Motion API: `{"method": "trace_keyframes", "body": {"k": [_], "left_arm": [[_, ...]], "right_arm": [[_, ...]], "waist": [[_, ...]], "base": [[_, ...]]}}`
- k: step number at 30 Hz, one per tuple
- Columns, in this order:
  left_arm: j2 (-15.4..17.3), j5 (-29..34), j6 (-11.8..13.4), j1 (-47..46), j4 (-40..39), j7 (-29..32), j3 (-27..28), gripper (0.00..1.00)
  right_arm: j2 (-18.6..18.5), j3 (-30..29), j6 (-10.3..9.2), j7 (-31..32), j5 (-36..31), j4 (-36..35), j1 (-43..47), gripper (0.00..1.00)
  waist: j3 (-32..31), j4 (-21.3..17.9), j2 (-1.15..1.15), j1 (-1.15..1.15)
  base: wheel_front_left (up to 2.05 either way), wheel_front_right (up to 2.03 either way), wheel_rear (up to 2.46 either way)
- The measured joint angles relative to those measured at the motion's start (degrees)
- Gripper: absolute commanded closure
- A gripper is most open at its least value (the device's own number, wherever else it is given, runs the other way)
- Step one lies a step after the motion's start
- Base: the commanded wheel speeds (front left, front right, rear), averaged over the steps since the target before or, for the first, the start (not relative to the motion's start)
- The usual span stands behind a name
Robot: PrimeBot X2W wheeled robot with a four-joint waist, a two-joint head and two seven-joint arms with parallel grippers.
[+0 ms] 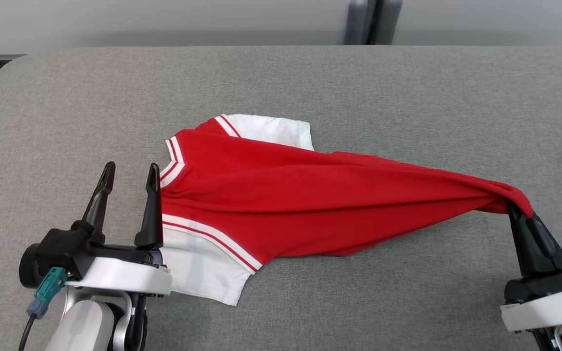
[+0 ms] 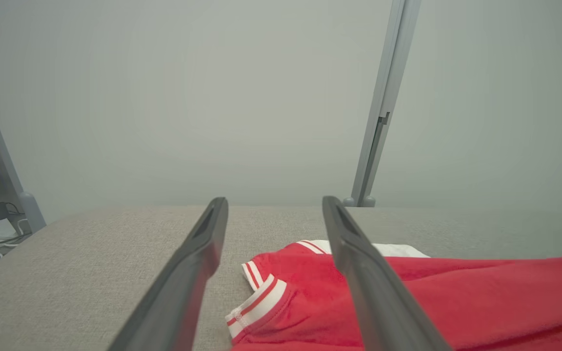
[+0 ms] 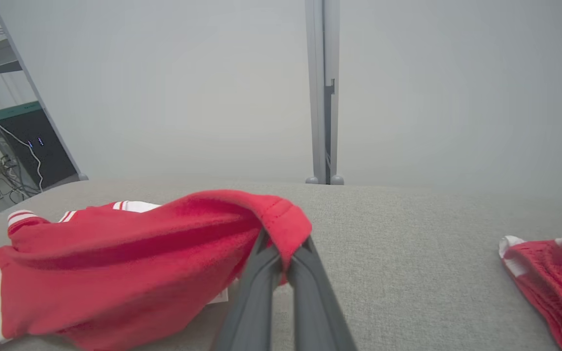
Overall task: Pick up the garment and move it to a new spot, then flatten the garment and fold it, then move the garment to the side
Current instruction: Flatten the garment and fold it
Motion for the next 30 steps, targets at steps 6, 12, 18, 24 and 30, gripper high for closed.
{"method": "trace_keyframes", "body": {"k": [6, 12, 18, 24, 30], "left_arm": [[0.9, 0.0, 0.6, 0.5, -0.9, 0.5, 0.4, 0.00], [1.4, 0.0, 1.1, 1.4, -2.3, 1.0, 0.7, 0.00], [1.5, 0.0, 1.2, 1.1, -3.2, 1.2, 0.1, 0.00], [1.3, 0.0, 1.2, -0.3, -4.0, 1.2, -0.3, 0.00], [0.4, 0.5, 0.7, -2.6, -4.0, 0.9, -1.4, 0.00]], "right_arm": [[1.7, -2.9, 0.00, 2.3, -2.1, -9.2, 3.8, 1.00], [3.2, -6.3, 0.00, 5.1, -4.3, -18.8, 6.7, 1.00], [3.0, -8.8, 0.00, 7.0, -4.5, -21.8, 6.8, 1.00], [1.1, -9.2, 0.00, 7.6, -2.8, -19.1, 3.4, 1.00], [-1.0, -8.4, 0.00, 7.5, -1.3, -14.6, -0.1, 1.00]], "waist": [[-1.0, -2.0, 0.00, 0.00], [-1.6, -3.6, 0.00, 0.00], [-0.5, -3.2, 0.00, 0.00], [2.2, -1.7, 0.00, 0.00], [6.0, 0.8, 0.00, 0.00]], "base": [[0.00, 0.00, 0.00], [0.00, 0.00, 0.00], [0.00, 0.00, 0.00], [0.00, 0.00, 0.00], [0.00, 0.00, 0.00]]}}
